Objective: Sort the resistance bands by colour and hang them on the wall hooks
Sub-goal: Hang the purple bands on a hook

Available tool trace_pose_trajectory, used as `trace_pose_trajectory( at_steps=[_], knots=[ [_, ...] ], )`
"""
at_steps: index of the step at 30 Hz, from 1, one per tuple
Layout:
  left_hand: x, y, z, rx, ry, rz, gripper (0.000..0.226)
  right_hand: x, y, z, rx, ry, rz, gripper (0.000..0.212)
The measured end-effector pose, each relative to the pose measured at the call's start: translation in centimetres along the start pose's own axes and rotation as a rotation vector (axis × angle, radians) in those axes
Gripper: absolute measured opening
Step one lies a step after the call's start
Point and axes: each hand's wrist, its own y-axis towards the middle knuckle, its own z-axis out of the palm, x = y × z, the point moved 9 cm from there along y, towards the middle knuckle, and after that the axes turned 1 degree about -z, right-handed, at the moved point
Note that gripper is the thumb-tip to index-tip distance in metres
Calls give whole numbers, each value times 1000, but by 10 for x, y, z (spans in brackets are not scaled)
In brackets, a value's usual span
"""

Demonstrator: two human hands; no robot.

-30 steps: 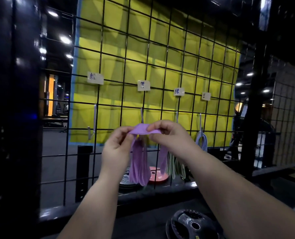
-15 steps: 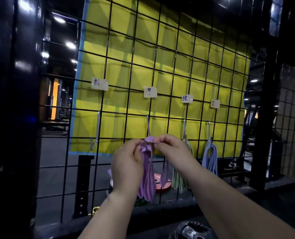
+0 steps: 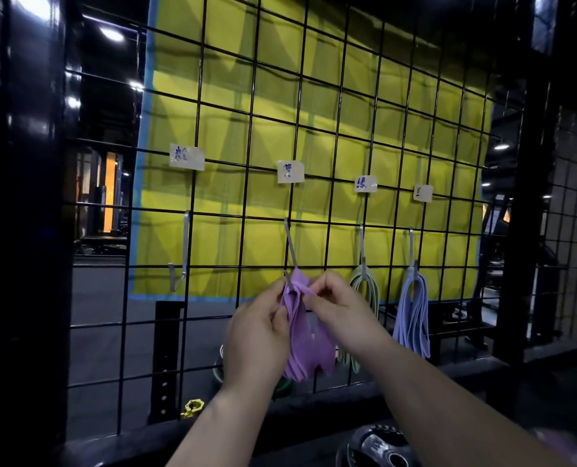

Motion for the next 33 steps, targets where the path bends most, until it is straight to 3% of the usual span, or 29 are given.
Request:
trace_pose_trajectory(
  at_steps=[5,7,9,13,16,19,24,30,33],
  knots=[
    [-21,5,-7,39,-63,96,36,0,-4,4,48,113,0,12],
    [-31,10,-17,-5,-45,140,26,-3,-4,7,61,190,32,31],
    [-36,16,-24,-26,-34,148,26,-4,-1,9,62,258,56,36],
    [-39,31,-26,47,-98,86,17,-4,7,18,65,389,94,23],
    [-31,36,-19,171,-324,-54,17,-8,9,24,62,418,121,23],
    [-31,36,-20,196,-491,-130,18,-14,8,28,59,450,158,24],
    [-35,39,-26,183,-514,-123,21,-23,5,33,-16,414,204,26],
    [-34,40,-28,164,-553,-146,19,-20,-4,66,163,812,277,41],
    [-32,41,-27,148,-513,-122,24,-16,-6,69,190,970,269,40]
  ],
)
